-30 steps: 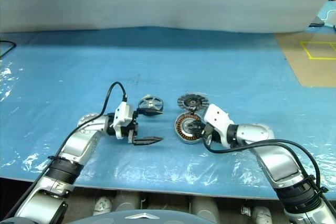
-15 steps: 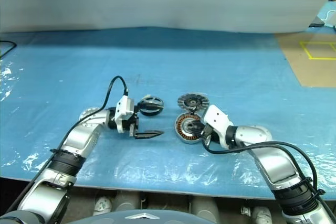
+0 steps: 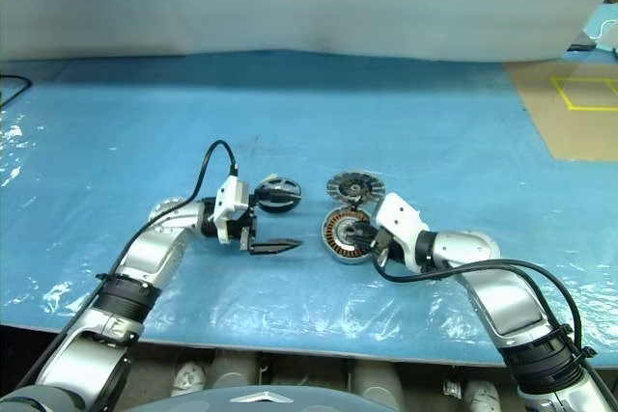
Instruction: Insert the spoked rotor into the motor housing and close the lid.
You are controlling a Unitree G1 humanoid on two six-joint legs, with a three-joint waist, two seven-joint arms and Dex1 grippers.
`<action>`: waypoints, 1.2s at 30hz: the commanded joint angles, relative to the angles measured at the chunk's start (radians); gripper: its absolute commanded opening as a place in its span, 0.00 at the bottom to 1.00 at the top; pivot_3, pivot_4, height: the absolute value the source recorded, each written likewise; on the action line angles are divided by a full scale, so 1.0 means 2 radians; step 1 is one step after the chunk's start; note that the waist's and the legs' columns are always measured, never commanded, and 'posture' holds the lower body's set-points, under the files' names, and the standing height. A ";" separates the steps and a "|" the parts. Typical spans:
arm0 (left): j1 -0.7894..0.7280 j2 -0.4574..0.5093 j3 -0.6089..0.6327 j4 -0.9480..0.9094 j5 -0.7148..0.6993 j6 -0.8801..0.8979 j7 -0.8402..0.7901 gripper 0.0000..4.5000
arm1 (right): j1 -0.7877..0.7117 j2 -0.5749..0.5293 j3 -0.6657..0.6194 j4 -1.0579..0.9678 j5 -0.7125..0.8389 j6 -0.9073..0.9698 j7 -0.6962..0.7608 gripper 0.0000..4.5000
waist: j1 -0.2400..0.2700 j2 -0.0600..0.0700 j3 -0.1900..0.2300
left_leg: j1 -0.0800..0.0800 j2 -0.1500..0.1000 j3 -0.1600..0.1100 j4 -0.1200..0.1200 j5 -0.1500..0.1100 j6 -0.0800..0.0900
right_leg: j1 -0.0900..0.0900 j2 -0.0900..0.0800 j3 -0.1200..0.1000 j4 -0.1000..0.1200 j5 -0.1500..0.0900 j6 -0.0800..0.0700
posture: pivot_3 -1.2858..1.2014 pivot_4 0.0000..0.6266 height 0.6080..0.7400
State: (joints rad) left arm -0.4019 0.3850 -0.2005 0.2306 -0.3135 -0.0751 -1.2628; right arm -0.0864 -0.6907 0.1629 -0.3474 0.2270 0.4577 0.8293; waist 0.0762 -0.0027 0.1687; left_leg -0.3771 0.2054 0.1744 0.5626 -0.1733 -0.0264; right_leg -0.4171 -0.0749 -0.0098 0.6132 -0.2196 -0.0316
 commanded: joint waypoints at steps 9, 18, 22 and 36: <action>-0.013 0.001 0.006 -0.011 -0.003 0.003 0.003 1.00 | -0.003 0.008 -0.027 -0.008 0.031 0.033 -0.002 0.69 | 0.000 0.000 0.000 | 0.000 0.000 0.000 0.000 0.000 0.000 | 0.000 0.000 0.000 0.000 0.000 0.000 | 0.52 0.24 1.00; -0.015 -0.003 0.007 0.007 -0.001 -0.004 0.002 1.00 | -0.012 0.018 -0.046 -0.041 0.064 0.047 -0.006 0.65 | 0.000 0.000 0.000 | 0.000 0.000 0.000 0.000 0.000 0.000 | 0.000 0.000 0.000 0.000 0.000 0.000 | 0.52 0.24 1.00; -0.016 -0.003 0.009 0.023 0.001 -0.014 -0.002 1.00 | -0.012 0.015 -0.041 -0.041 0.059 0.034 0.000 0.42 | 0.000 0.000 0.000 | 0.000 0.000 0.000 0.000 0.000 0.000 | 0.000 0.000 0.000 0.000 0.000 0.000 | 0.52 0.24 1.00; -0.012 0.000 0.010 0.033 0.002 -0.031 -0.004 1.00 | -0.023 0.006 0.009 -0.006 0.000 0.014 0.002 0.01 | 0.000 0.000 0.000 | -0.001 0.000 0.000 0.000 0.000 0.000 | -0.001 0.000 0.000 0.000 0.000 0.000 | 0.52 0.24 1.00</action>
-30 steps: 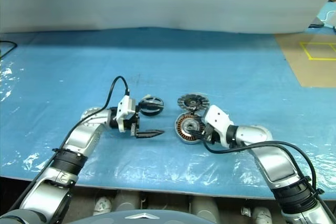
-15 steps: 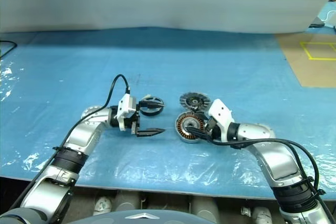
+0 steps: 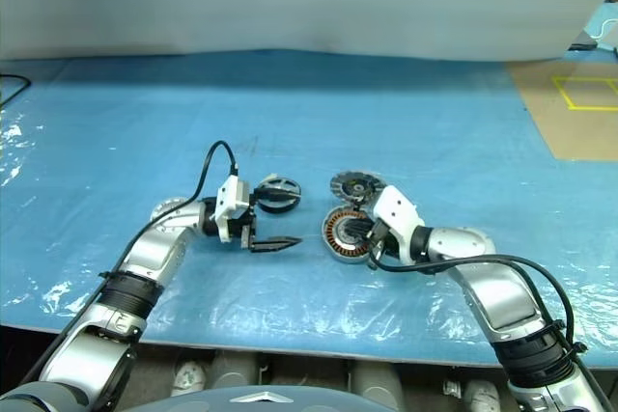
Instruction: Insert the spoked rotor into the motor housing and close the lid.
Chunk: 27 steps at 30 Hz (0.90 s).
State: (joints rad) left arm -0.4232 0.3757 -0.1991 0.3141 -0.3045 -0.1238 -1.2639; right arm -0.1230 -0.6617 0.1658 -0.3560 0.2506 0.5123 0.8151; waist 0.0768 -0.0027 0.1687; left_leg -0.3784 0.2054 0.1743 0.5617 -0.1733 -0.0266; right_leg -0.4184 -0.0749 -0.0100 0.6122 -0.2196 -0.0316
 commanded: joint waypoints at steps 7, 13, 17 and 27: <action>-0.005 0.008 0.011 -0.013 -0.004 -0.002 -0.001 1.00 | 0.010 -0.050 0.043 0.029 -0.069 -0.051 0.031 0.01 | 0.001 0.000 0.000 | 0.000 0.000 0.000 0.000 0.000 0.000 | 0.000 0.000 0.000 0.000 0.000 0.000 | 0.52 0.24 1.00; -0.015 0.005 0.018 0.001 -0.005 -0.001 0.006 1.00 | 0.009 -0.040 0.021 0.025 -0.048 -0.054 0.029 0.01 | 0.002 -0.001 0.000 | 0.001 0.000 0.000 0.000 0.000 0.000 | 0.002 0.000 0.000 -0.001 0.000 0.000 | 0.52 0.24 1.00; 0.016 0.016 0.039 -0.033 -0.022 0.009 0.019 1.00 | 0.024 -0.022 -0.035 -0.018 0.029 -0.032 0.035 0.01 | 0.002 -0.001 0.000 | 0.001 0.000 0.000 0.000 0.000 0.000 | 0.002 0.000 0.000 -0.001 0.000 0.000 | 0.52 0.24 1.00; -0.023 0.027 0.094 0.001 -0.052 0.064 0.040 1.00 | 0.049 -0.051 -0.141 -0.136 0.179 0.112 0.028 0.01 | 0.006 -0.001 0.000 | -0.001 0.000 0.000 0.000 0.000 0.000 | 0.000 0.000 0.000 -0.001 0.000 0.000 | 0.52 0.24 1.00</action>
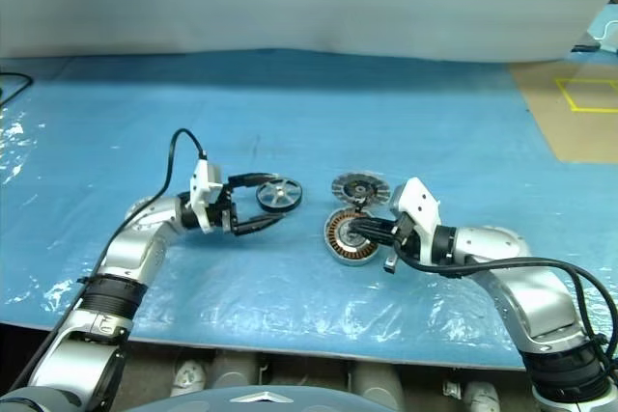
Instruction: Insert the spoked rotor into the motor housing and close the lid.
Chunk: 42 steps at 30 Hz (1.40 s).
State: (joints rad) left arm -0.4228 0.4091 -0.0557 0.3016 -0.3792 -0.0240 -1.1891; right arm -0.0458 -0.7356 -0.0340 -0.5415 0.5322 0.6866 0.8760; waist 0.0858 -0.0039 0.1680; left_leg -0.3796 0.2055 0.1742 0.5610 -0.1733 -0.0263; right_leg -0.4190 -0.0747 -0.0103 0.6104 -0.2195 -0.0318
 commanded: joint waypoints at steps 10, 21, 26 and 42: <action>-0.137 0.046 -0.007 0.107 0.005 0.120 -0.081 1.00 | 0.020 -0.070 -0.095 -0.097 0.047 0.033 -0.019 0.01 | 0.005 0.000 0.000 | 0.000 0.000 0.000 0.000 0.001 -0.002 | 0.000 0.000 0.000 0.000 0.000 0.000 | 0.52 0.24 1.00; -0.211 -0.002 -0.052 0.249 0.095 0.017 -0.095 1.00 | 0.034 -0.046 -0.074 -0.127 0.066 0.041 -0.065 0.01 | 0.011 0.000 0.000 | -0.002 0.000 -0.001 0.000 0.001 -0.002 | 0.000 0.000 -0.001 -0.001 0.000 0.000 | 0.52 0.24 1.00; -0.220 -0.015 -0.055 0.279 0.116 -0.015 -0.102 1.00 | 0.036 -0.027 -0.062 -0.137 0.064 0.046 -0.100 0.01 | 0.009 0.000 0.000 | -0.001 0.000 -0.001 0.000 0.001 -0.002 | 0.000 0.000 -0.001 -0.001 0.000 0.000 | 0.52 0.24 1.00; -0.344 0.016 -0.097 0.270 0.179 0.177 -0.133 1.00 | 0.024 -0.033 -0.048 -0.101 0.029 0.031 -0.106 0.01 | 0.010 -0.001 0.000 | -0.002 0.000 -0.001 0.000 0.001 -0.002 | 0.000 0.000 -0.002 -0.001 0.000 0.000 | 0.52 0.24 1.00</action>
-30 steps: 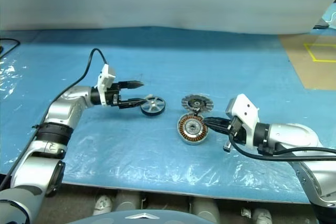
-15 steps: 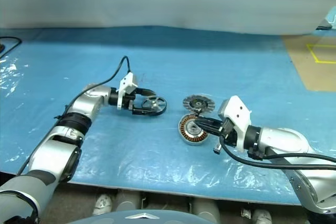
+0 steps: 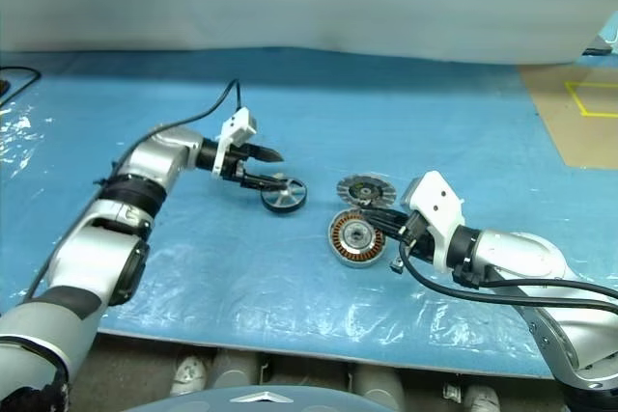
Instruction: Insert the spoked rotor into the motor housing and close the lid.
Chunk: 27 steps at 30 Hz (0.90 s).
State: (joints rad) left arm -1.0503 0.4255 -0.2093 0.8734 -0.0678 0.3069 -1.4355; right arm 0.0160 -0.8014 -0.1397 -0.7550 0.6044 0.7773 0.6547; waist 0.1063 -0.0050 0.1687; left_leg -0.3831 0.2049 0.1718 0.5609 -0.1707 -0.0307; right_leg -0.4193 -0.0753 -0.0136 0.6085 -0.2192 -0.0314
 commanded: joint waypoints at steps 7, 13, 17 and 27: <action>-0.066 -0.020 -0.053 0.001 0.054 0.021 -0.018 1.00 | -0.010 0.008 0.023 0.019 -0.022 -0.027 0.003 0.01 | 0.001 0.000 0.000 | 0.000 0.000 0.000 0.000 0.000 0.000 | 0.000 0.000 0.000 0.000 0.000 0.000 | 0.52 0.24 1.00; -0.074 -0.035 -0.086 0.014 0.083 0.014 -0.036 1.00 | 0.007 0.018 0.037 0.014 -0.040 -0.037 -0.009 0.01 | 0.001 0.000 0.000 | 0.000 0.000 0.000 0.000 0.000 0.000 | 0.000 0.000 -0.001 0.000 0.000 0.000 | 0.52 0.24 1.00; -0.089 -0.037 -0.094 0.027 0.095 0.018 -0.046 1.00 | 0.017 0.026 0.038 0.015 -0.047 -0.042 -0.016 0.01 | 0.001 0.000 0.000 | 0.000 0.000 0.000 0.000 0.000 0.000 | 0.000 0.000 -0.001 0.000 0.000 0.000 | 0.52 0.24 1.00; -0.121 -0.045 -0.140 0.066 0.117 0.056 -0.089 1.00 | 0.041 0.046 0.069 0.028 -0.087 -0.075 -0.022 0.01 | 0.002 -0.001 0.000 | -0.001 0.000 0.000 0.000 0.000 0.000 | 0.000 0.000 -0.001 -0.001 0.000 0.000 | 0.52 0.24 1.00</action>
State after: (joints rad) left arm -1.2536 0.3298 -0.4691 1.0117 0.1645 0.4142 -1.6013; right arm 0.0933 -0.7147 -0.0084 -0.6881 0.4458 0.6584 0.6131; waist 0.1101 -0.0063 0.1695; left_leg -0.3843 0.2045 0.1709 0.5608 -0.1707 -0.0306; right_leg -0.4190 -0.0757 -0.0158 0.6071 -0.2193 -0.0314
